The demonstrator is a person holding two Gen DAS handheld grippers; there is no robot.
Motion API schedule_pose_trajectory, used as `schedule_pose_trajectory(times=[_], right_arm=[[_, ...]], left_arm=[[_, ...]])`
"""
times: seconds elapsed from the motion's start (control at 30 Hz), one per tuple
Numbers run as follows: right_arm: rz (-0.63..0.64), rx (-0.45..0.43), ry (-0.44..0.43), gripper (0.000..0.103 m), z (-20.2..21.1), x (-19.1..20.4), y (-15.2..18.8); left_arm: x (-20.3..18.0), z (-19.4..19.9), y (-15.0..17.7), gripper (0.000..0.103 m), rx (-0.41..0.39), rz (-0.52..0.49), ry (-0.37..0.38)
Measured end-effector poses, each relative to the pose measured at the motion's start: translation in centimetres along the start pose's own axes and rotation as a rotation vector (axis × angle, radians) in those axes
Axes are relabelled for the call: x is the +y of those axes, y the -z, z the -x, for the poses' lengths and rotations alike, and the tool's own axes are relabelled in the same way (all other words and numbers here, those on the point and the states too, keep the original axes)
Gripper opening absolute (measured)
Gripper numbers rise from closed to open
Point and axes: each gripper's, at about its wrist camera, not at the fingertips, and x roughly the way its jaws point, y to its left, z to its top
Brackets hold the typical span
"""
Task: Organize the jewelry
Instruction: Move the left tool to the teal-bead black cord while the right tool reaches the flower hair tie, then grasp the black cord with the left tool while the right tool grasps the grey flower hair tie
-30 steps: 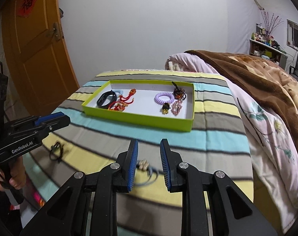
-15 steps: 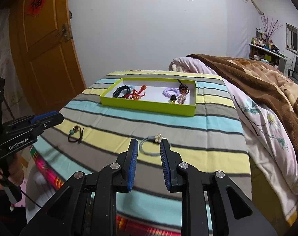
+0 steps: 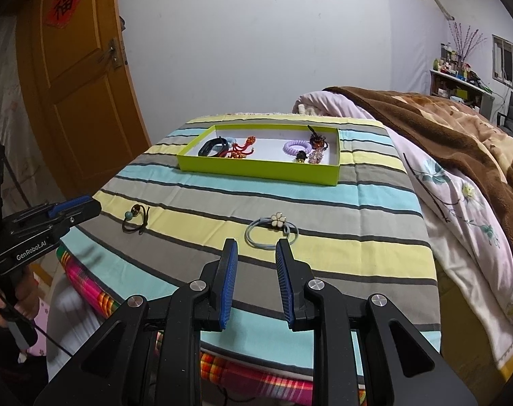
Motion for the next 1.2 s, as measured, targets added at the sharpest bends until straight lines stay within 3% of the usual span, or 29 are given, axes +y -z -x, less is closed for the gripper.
schedule_pose_trajectory(times=[0.13,0.57,0.97,1.2], right_arm=[[-0.003,0.012,0.0,0.024,-0.7,-0.2,0.0],[0.017,0.042,0.001,0.024,-4.5,-0.8,-0.8],[0.038,0.125,0.014,0.025,-9.1,-2.2,-1.5],[0.073,0.183,0.005,0.025,-11.2,-2.2,-1.9]], left_arm=[[0.5,-0.9,0.3,0.03,0.019,0.012,-0.006],[3.9,-4.3,0.7,0.03,0.06,0.048,-0.099],[4.9,-7.9,1.2,0.03,0.155,0.067,-0.107],[4.7,-8.7,0.8,0.033,0.162,0.051,-0.116]])
